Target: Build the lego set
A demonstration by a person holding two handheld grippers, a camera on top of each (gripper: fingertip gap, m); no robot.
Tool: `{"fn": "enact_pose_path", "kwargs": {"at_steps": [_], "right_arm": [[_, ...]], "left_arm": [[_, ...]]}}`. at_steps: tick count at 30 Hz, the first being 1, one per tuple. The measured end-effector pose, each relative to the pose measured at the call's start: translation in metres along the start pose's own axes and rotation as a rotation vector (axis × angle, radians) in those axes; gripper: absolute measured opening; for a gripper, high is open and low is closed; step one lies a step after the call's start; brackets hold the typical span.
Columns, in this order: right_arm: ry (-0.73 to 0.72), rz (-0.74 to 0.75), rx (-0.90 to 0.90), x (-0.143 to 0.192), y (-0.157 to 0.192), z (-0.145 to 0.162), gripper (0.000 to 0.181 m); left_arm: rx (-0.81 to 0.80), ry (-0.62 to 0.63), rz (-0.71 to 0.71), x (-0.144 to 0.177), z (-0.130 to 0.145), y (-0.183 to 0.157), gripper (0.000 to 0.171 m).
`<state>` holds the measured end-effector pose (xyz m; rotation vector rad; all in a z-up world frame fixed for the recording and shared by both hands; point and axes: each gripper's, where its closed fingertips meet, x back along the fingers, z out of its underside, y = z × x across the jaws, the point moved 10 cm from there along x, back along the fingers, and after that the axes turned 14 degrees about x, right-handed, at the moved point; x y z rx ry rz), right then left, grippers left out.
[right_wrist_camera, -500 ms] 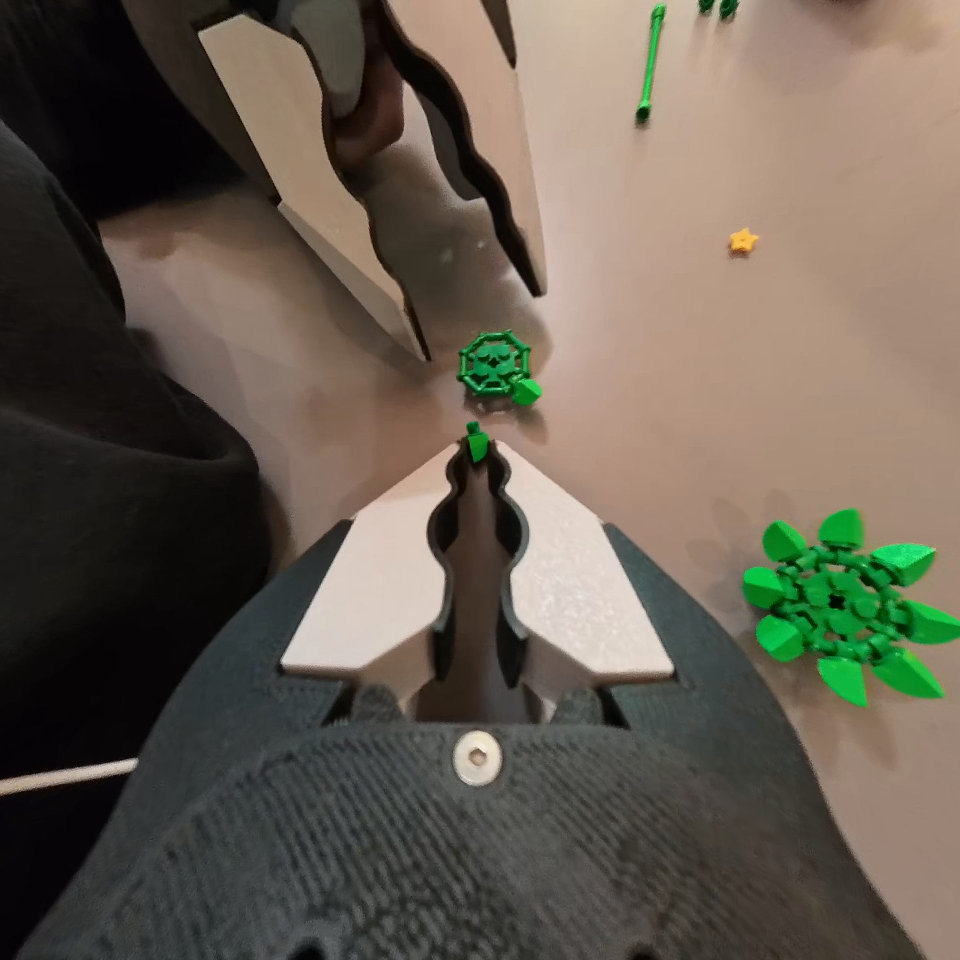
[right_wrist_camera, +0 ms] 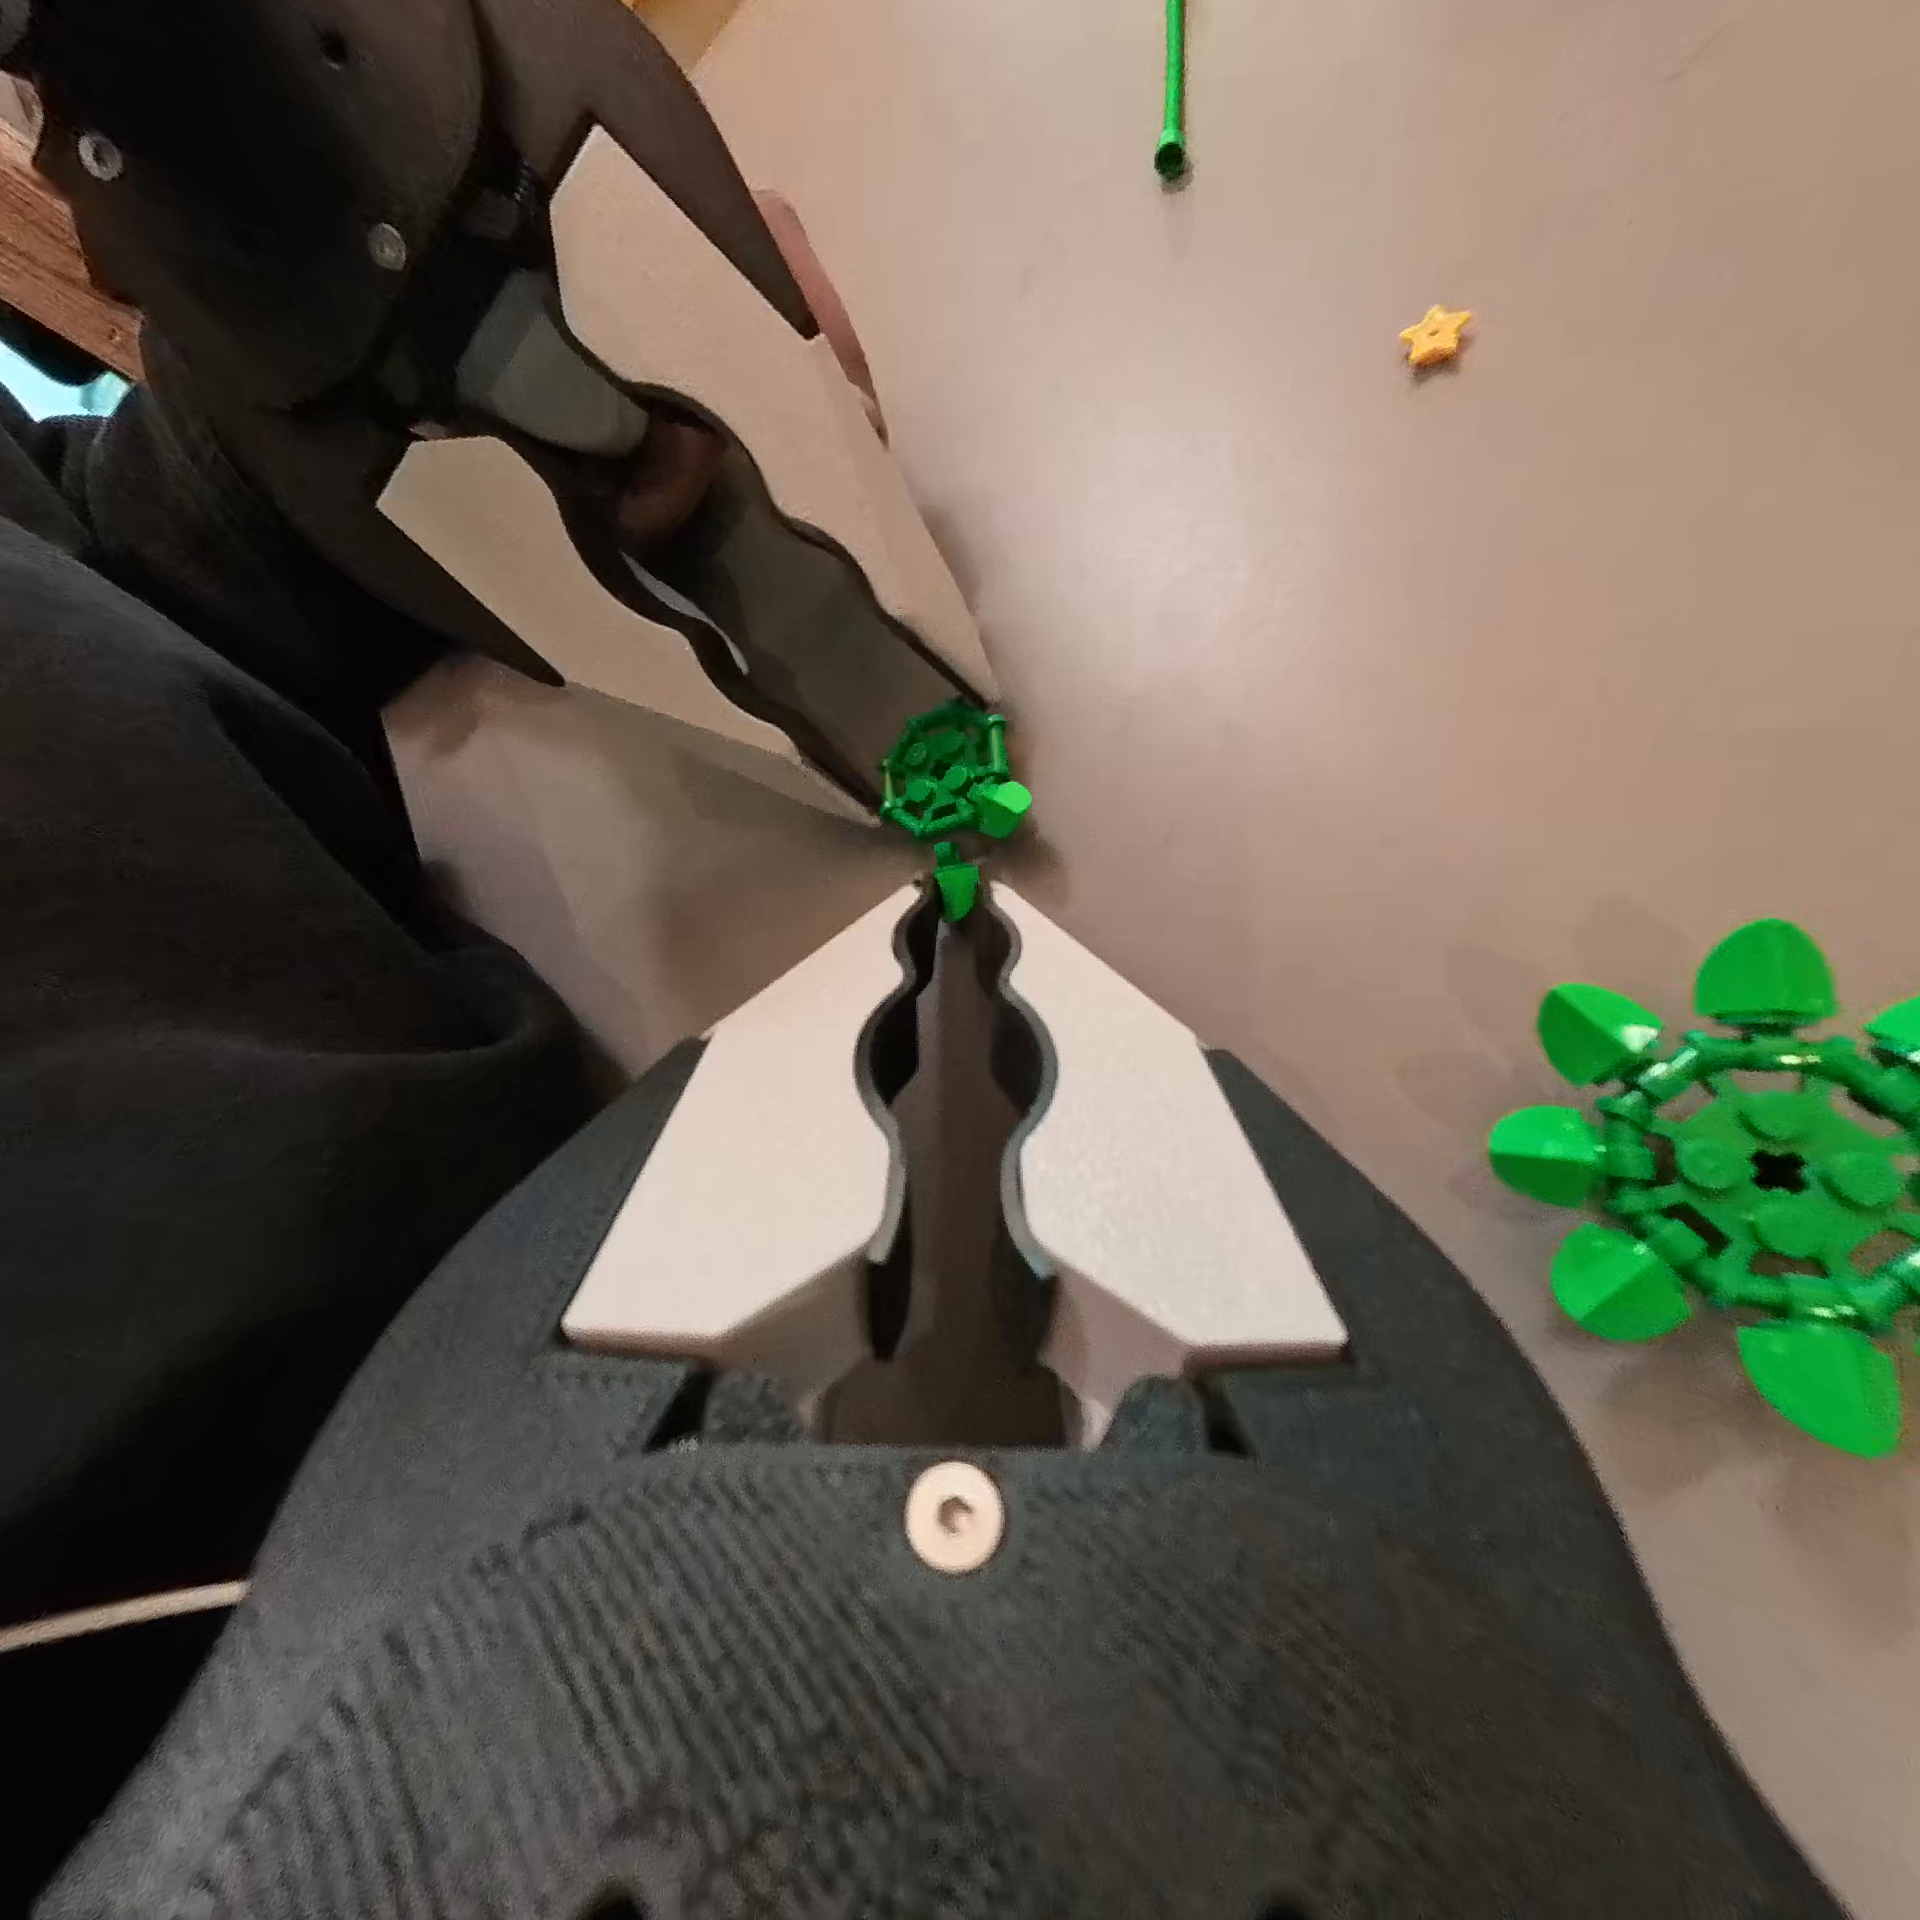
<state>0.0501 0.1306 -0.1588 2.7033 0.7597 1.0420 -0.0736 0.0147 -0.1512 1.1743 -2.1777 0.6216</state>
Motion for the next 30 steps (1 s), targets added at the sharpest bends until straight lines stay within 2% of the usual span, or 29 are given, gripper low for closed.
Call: {"fn": "enact_pose_path", "kwargs": {"at_steps": [7, 10, 22, 27, 30], "right_arm": [[-0.005, -0.002, 0.006, -0.0008, 0.0002, -0.0015, 0.005], [-0.006, 0.004, 0.014, -0.0004, 0.0001, -0.0020, 0.005], [0.047, 0.008, 0.025, 0.0024, -0.0003, -0.0036, 0.005], [0.071, 0.011, -0.003, 0.0034, -0.0004, -0.0040, 0.004], [0.122, 0.006, 0.005, 0.0056, 0.0004, -0.0079, 0.004]], "left_arm": [[-0.006, 0.011, -0.005, -0.0024, -0.0006, -0.0014, 0.034], [-0.014, 0.015, -0.014, -0.0035, -0.0008, -0.0026, 0.027], [-0.048, 0.003, -0.047, -0.0044, -0.0008, -0.0066, 0.026], [-0.016, 0.006, -0.030, -0.0043, -0.0017, -0.0037, 0.051], [0.015, -0.011, 0.010, -0.0038, -0.0044, -0.0035, 0.051]]}}
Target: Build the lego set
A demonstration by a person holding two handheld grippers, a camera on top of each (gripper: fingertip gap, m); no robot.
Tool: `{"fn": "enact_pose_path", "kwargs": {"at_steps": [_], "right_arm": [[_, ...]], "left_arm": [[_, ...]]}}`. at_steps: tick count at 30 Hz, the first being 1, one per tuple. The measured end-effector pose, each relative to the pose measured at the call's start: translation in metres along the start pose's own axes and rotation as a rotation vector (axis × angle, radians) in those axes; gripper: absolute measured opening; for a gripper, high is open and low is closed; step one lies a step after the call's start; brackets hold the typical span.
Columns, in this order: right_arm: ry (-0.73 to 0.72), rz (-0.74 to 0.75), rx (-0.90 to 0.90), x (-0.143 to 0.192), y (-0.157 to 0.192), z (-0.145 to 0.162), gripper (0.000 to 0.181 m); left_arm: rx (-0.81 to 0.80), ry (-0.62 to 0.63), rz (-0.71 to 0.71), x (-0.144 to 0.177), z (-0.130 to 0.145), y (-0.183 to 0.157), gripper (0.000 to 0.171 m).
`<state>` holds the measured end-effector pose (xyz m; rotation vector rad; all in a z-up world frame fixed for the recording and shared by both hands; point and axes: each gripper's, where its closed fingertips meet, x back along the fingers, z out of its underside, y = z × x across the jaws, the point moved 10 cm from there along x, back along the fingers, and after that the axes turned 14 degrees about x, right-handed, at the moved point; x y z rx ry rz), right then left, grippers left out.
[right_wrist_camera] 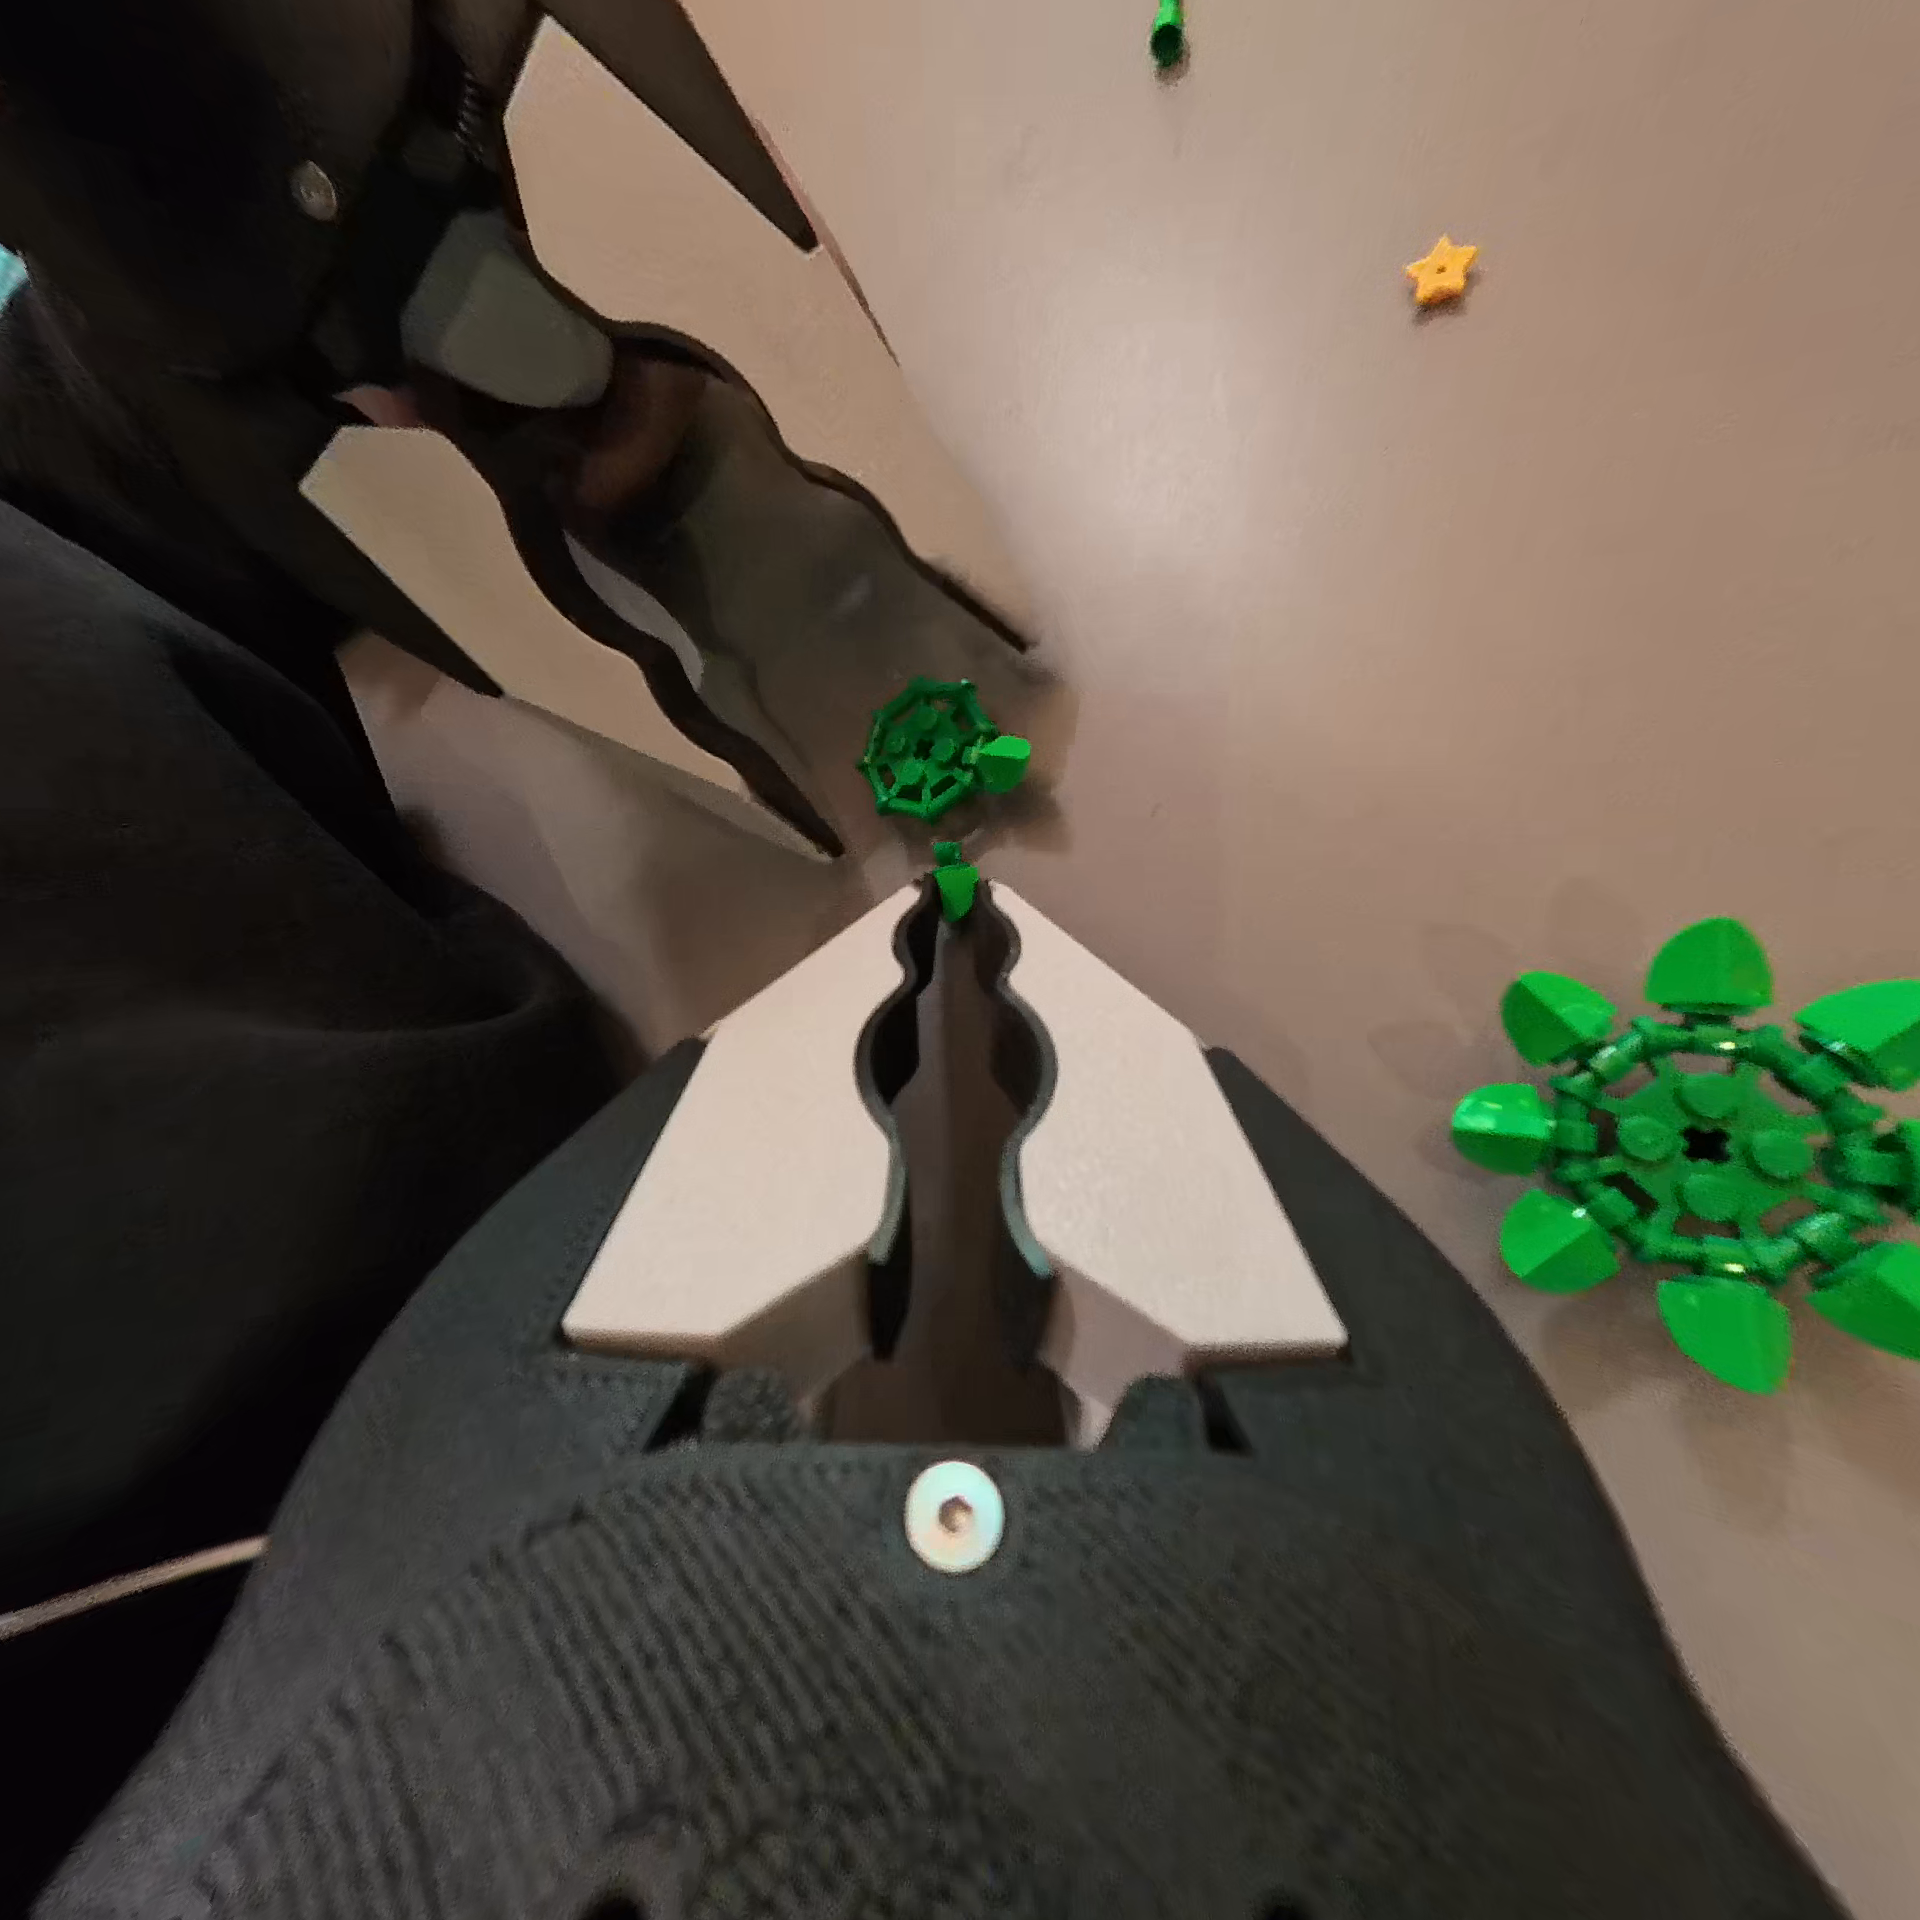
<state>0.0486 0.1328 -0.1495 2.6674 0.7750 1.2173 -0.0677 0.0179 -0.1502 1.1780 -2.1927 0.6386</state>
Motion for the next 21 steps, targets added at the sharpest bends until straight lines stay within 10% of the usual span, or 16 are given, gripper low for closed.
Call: {"fn": "enact_pose_path", "kwargs": {"at_steps": [21], "right_arm": [[0.346, -0.001, 0.255, -0.006, -0.004, -0.043, 0.005]], "left_arm": [[0.060, 0.011, -0.028, -0.003, -0.001, 0.003, 0.029]]}}
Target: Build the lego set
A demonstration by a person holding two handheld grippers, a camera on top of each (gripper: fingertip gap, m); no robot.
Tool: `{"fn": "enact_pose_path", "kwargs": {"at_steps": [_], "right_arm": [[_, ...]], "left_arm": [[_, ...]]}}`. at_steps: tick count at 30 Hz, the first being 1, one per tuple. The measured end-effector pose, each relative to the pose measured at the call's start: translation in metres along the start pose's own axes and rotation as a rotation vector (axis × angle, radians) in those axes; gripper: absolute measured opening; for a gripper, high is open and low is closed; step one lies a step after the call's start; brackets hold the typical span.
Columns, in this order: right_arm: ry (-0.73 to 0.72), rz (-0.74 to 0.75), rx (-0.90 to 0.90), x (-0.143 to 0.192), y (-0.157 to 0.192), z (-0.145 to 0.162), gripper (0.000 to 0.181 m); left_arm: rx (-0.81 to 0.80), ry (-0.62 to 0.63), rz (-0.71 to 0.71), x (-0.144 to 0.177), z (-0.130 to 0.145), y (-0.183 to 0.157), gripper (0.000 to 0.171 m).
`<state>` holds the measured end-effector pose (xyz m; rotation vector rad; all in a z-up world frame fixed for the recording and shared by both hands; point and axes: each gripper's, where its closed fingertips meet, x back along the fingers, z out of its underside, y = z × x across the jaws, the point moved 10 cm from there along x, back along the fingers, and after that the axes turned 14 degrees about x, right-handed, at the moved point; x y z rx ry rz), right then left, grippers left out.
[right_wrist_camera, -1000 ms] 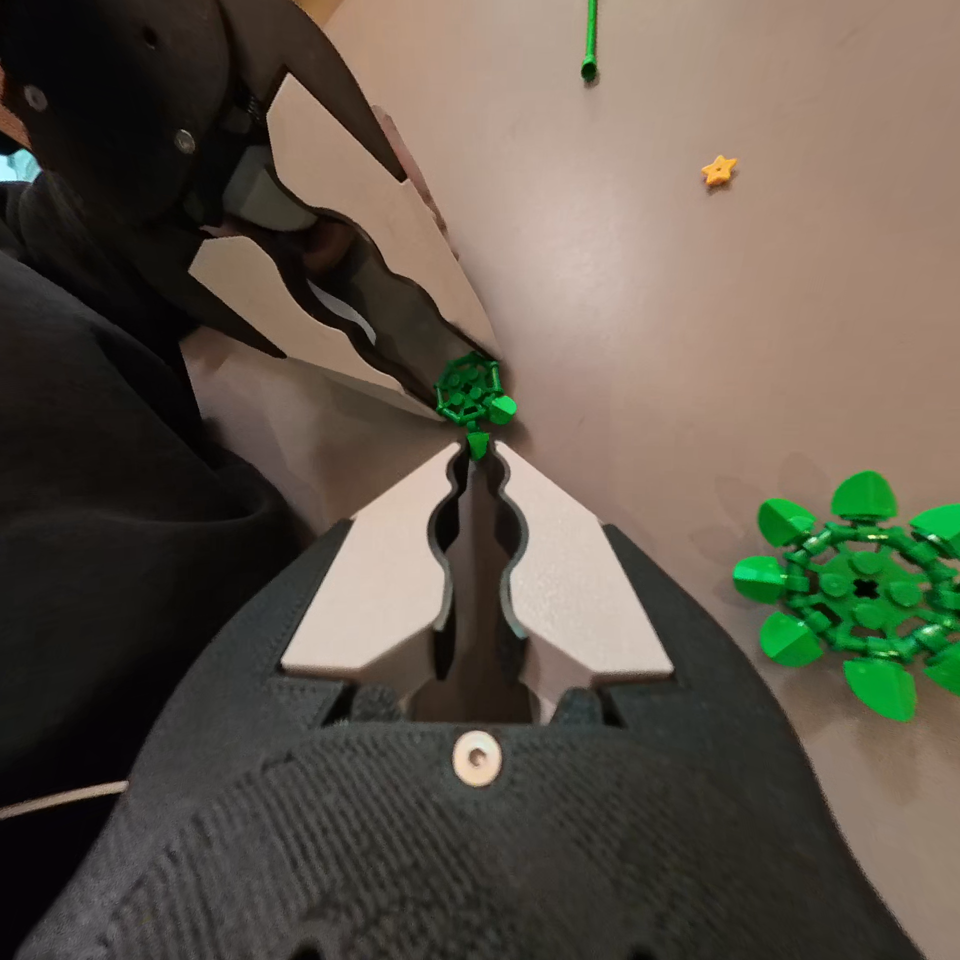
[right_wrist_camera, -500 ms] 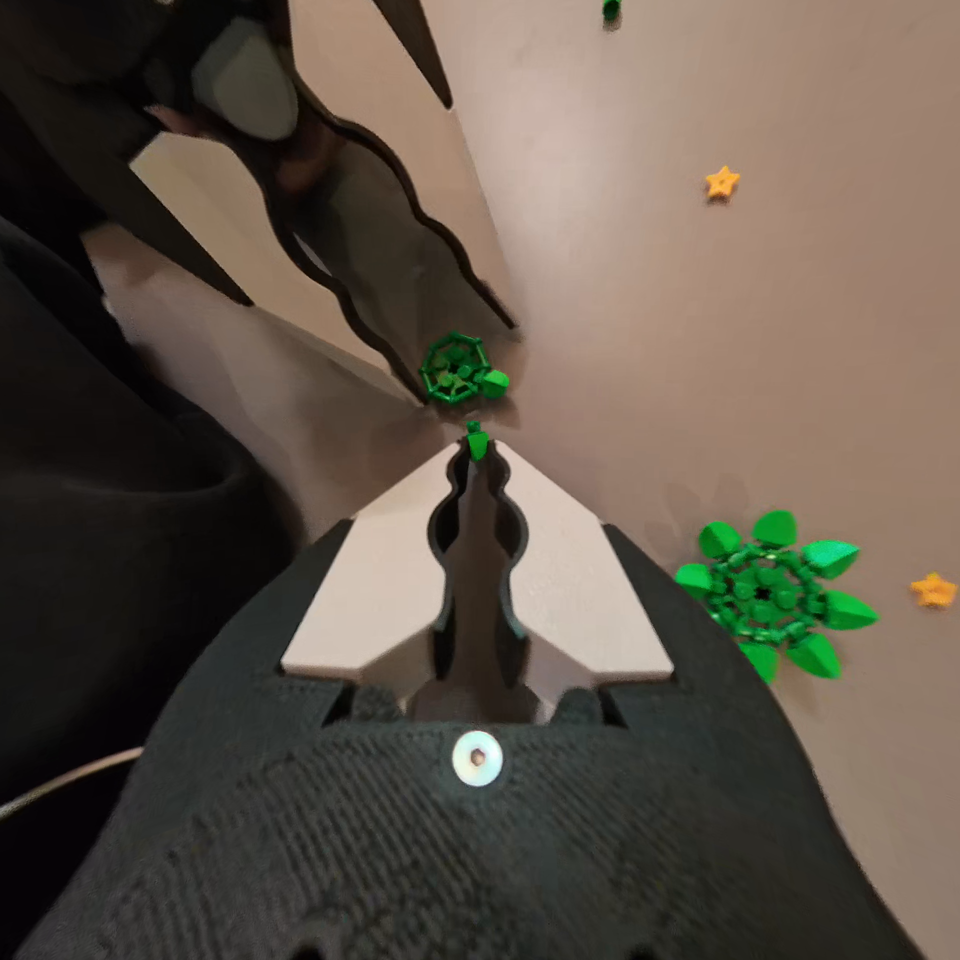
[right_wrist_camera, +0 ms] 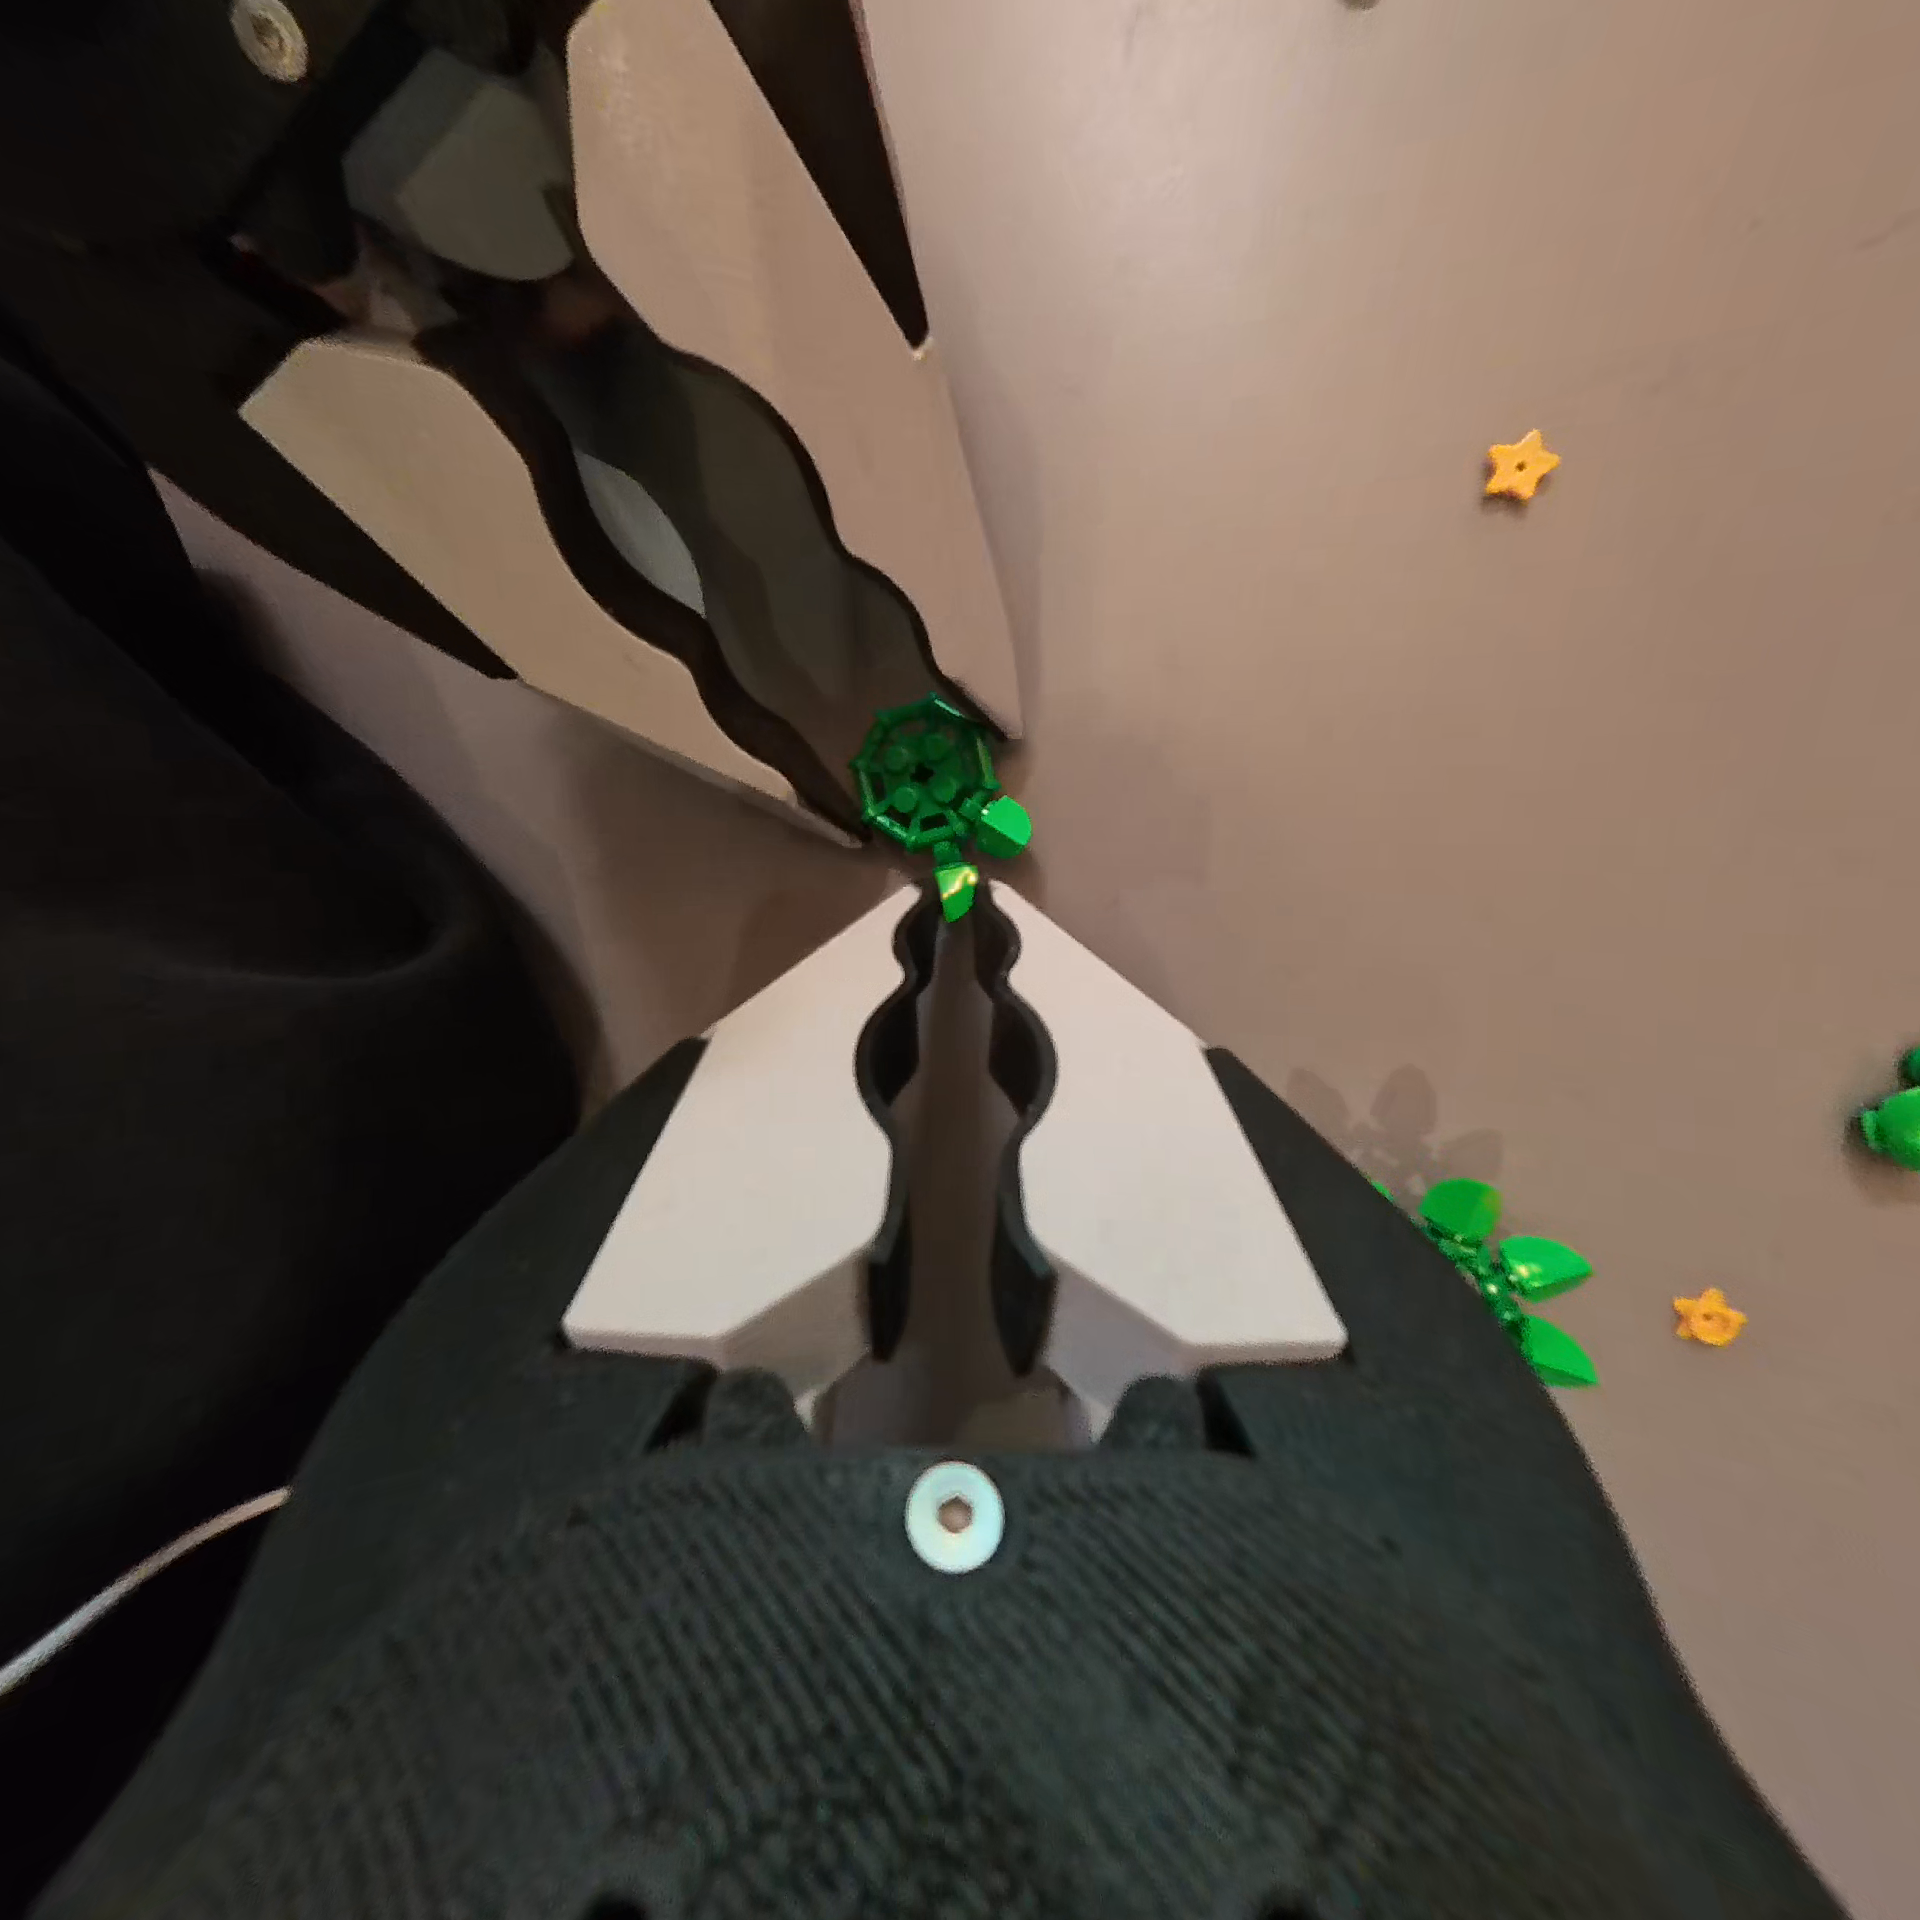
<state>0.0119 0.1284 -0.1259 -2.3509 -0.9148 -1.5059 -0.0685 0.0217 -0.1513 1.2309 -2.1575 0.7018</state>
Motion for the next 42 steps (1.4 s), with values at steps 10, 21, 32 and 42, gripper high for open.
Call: {"fn": "enact_pose_path", "kwargs": {"at_steps": [10, 21, 32, 42], "right_arm": [[0.040, -0.017, 0.012, -0.001, 0.000, -0.004, 0.005], [0.014, -0.056, 0.004, -0.001, -0.002, -0.002, 0.005], [-0.047, -0.050, -0.056, -0.001, -0.002, 0.003, 0.005], [-0.107, -0.016, -0.101, -0.003, 0.002, 0.009, 0.005]], "left_arm": [[-0.014, 0.003, -0.004, -0.001, 0.000, -0.001, 0.029], [-0.017, 0.006, -0.005, -0.001, 0.000, 0.000, 0.030], [-0.018, 0.009, -0.009, -0.001, 0.000, -0.001, 0.029], [-0.025, 0.012, -0.016, -0.001, 0.002, -0.003, 0.030]]}}
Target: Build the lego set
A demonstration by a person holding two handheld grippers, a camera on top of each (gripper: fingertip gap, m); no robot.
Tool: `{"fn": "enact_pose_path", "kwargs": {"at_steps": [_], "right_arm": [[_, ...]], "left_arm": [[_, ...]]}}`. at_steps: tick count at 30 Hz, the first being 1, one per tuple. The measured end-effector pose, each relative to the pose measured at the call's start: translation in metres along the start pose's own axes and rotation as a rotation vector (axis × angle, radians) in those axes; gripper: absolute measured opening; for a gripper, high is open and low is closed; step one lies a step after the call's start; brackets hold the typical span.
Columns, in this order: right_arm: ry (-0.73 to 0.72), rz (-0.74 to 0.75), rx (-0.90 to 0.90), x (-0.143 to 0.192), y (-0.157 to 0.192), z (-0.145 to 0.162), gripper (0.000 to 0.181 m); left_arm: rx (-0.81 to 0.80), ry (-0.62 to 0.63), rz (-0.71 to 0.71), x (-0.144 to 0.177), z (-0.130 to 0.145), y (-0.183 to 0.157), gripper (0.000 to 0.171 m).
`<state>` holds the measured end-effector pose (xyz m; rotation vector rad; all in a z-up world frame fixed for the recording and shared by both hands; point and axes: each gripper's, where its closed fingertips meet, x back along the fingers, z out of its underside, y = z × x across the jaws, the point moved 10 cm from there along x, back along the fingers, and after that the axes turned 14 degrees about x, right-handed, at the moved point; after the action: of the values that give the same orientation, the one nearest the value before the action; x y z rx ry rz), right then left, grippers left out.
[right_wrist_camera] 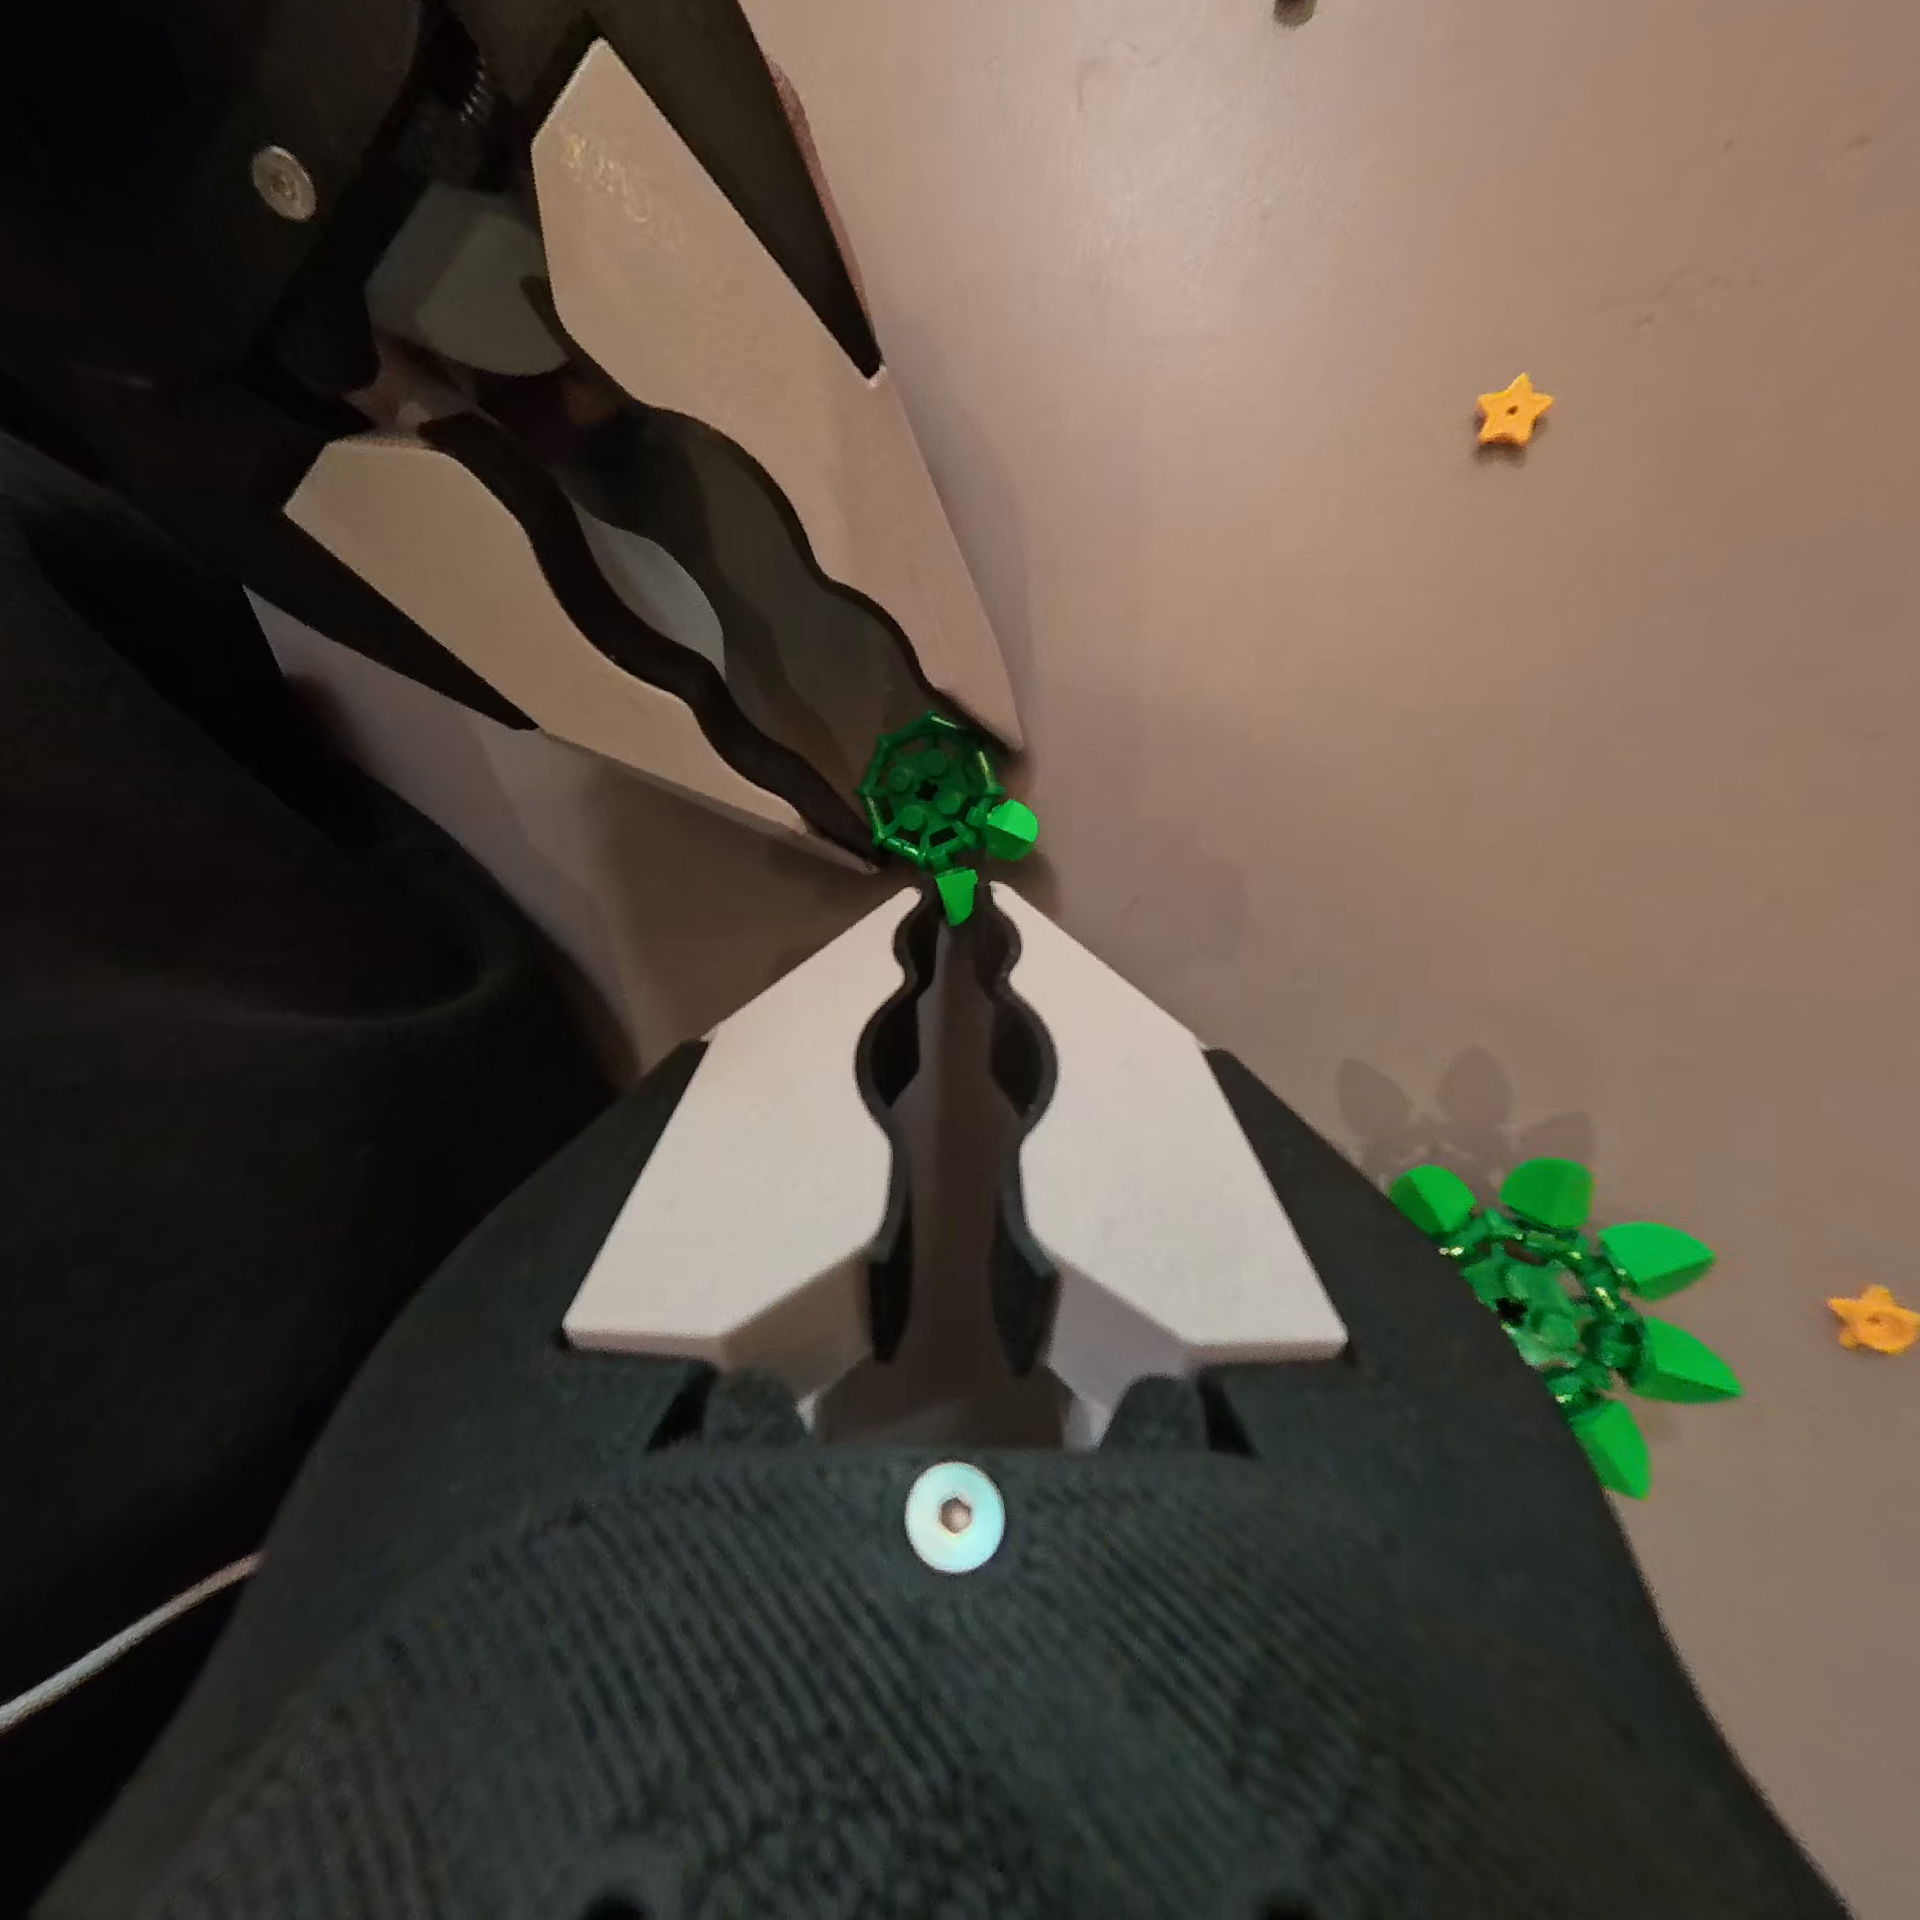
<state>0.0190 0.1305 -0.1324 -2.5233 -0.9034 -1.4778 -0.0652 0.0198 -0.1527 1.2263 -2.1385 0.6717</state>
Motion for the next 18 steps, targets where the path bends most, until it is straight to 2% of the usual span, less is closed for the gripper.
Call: {"fn": "enact_pose_path", "kwargs": {"at_steps": [18], "right_arm": [[-0.019, 0.002, -0.030, 0.0011, -0.0011, -0.0024, 0.005]], "left_arm": [[-0.015, 0.003, -0.015, 0.0008, 0.0039, -0.0070, 0.029]]}}
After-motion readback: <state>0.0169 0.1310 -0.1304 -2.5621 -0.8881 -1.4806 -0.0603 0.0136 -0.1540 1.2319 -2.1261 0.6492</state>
